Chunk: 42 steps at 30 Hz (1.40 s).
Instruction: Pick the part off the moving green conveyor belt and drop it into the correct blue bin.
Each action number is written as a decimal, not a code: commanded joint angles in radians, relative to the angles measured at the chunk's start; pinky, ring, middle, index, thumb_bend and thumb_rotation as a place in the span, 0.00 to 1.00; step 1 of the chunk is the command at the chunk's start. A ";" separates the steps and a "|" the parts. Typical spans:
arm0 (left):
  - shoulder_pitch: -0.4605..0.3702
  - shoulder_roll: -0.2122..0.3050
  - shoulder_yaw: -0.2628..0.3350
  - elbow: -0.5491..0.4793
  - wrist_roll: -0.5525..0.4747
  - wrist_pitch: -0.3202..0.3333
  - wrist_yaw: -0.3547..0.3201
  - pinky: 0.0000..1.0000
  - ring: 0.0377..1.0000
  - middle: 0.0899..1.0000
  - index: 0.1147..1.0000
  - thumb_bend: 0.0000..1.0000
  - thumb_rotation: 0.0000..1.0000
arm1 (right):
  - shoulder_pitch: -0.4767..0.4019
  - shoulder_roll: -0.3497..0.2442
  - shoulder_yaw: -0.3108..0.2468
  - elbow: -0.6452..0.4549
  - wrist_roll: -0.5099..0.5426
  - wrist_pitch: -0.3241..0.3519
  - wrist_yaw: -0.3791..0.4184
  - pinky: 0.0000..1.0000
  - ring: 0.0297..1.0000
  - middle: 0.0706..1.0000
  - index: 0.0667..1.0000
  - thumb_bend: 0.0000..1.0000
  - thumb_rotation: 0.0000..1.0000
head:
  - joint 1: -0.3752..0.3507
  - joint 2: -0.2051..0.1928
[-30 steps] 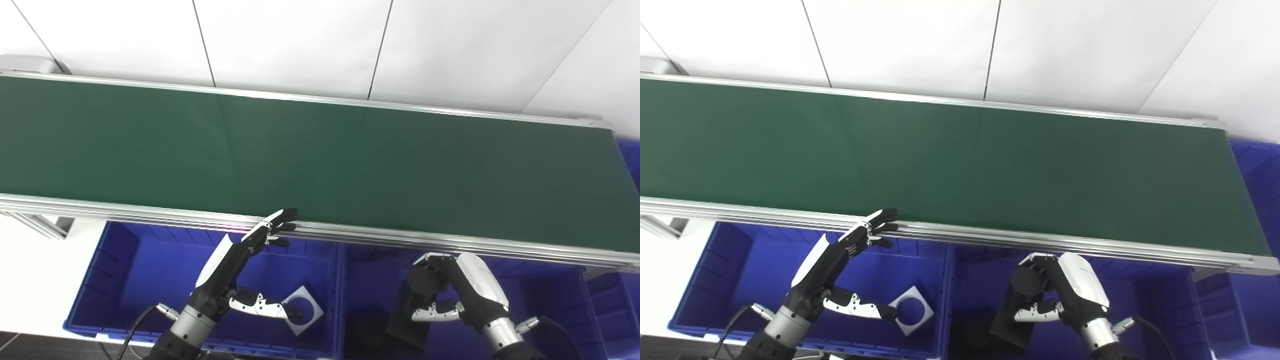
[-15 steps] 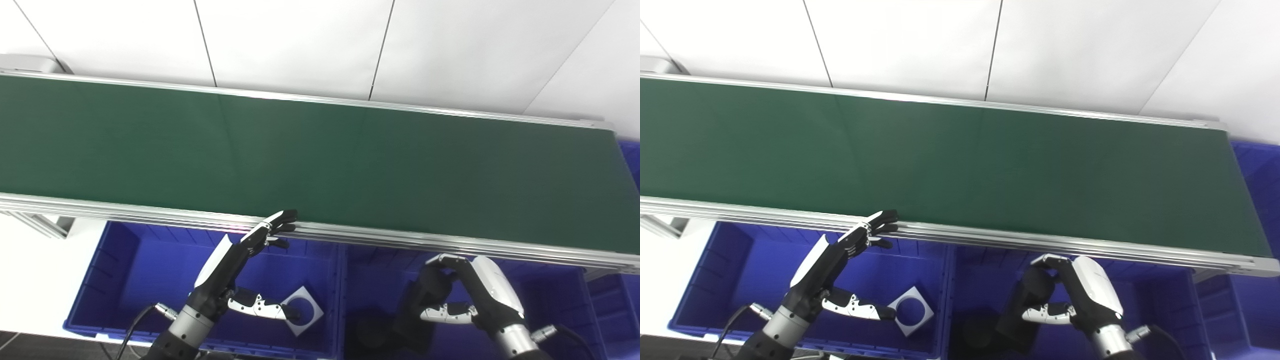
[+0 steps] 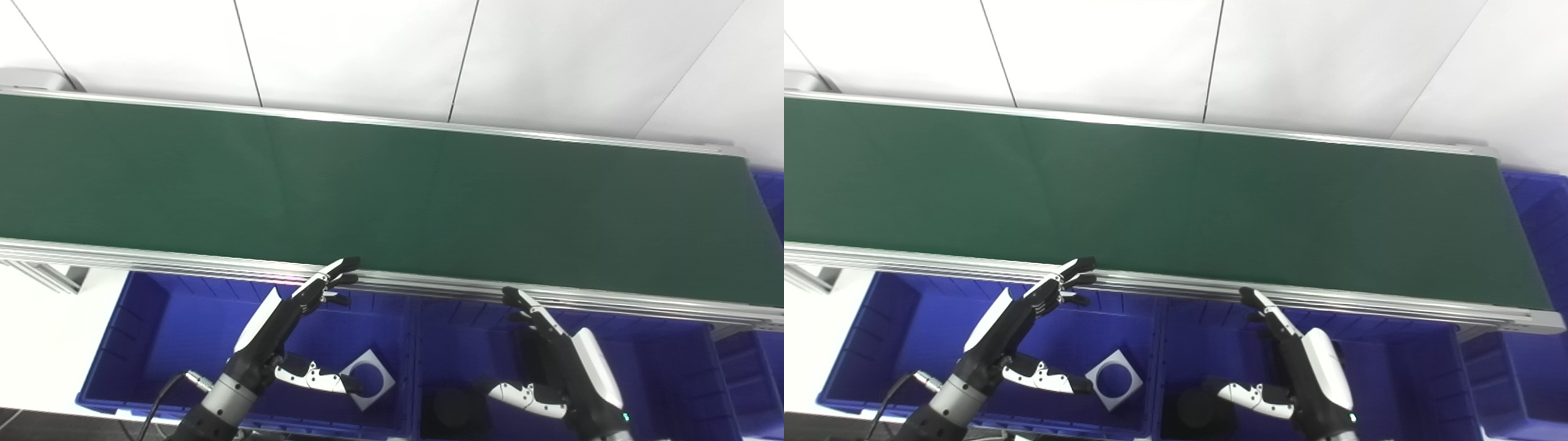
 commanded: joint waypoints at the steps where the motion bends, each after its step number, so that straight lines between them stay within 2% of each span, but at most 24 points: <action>1: 0.004 0.005 0.009 -0.026 -0.014 -0.027 -0.017 0.73 0.87 0.92 0.91 0.84 0.21 | 0.005 0.013 0.008 -0.004 0.003 -0.064 -0.025 0.69 0.78 0.85 0.89 0.76 0.45 | -0.001 -0.001; 8: 0.003 0.005 0.026 -0.026 -0.017 -0.023 -0.039 0.73 0.87 0.92 0.91 0.86 0.24 | 0.018 0.045 0.031 0.036 0.006 -0.106 -0.043 0.72 0.81 0.87 0.92 0.79 0.48 | -0.014 -0.009; 15: 0.003 0.002 0.039 -0.013 -0.024 -0.023 -0.056 0.72 0.86 0.92 0.91 0.86 0.24 | 0.017 0.057 0.036 0.070 0.023 -0.118 -0.049 0.79 0.84 0.88 0.95 0.83 0.49 | -0.016 -0.028; 18: 0.003 -0.005 0.045 -0.006 -0.024 -0.022 -0.058 0.72 0.86 0.92 0.91 0.87 0.25 | 0.016 0.066 0.031 0.091 0.045 -0.140 -0.062 0.79 0.86 0.90 0.96 0.84 0.48 | -0.017 -0.029; 19: 0.004 -0.005 0.045 -0.004 -0.022 -0.022 -0.060 0.72 0.86 0.92 0.91 0.87 0.25 | 0.020 0.072 0.026 0.094 0.043 -0.139 -0.072 0.79 0.86 0.90 0.96 0.85 0.47 | -0.027 -0.041; 28: 0.014 -0.013 0.048 -0.021 -0.005 -0.005 -0.077 0.72 0.87 0.93 0.92 0.86 0.25 | 0.047 0.113 -0.026 0.129 0.087 -0.188 -0.142 0.79 0.89 0.91 0.97 0.86 0.52 | -0.084 -0.056; 36: 0.002 -0.035 0.038 -0.039 -0.010 0.005 -0.099 0.71 0.86 0.93 0.93 0.85 0.22 | 0.055 0.128 -0.045 0.142 0.125 -0.217 -0.150 0.82 0.89 0.91 0.98 0.83 0.52 | -0.098 -0.054; 38: -0.002 -0.043 0.030 -0.041 -0.007 0.018 -0.108 0.74 0.87 0.94 0.93 0.86 0.23 | 0.055 0.126 -0.046 0.149 0.139 -0.231 -0.147 0.83 0.90 0.92 0.99 0.83 0.53 | -0.091 -0.055; 42: 0.003 -0.056 0.031 -0.027 0.008 0.027 -0.103 0.73 0.87 0.94 0.93 0.88 0.26 | 0.057 0.126 -0.049 0.147 0.138 -0.222 -0.143 0.82 0.90 0.91 0.98 0.83 0.53 | -0.081 -0.054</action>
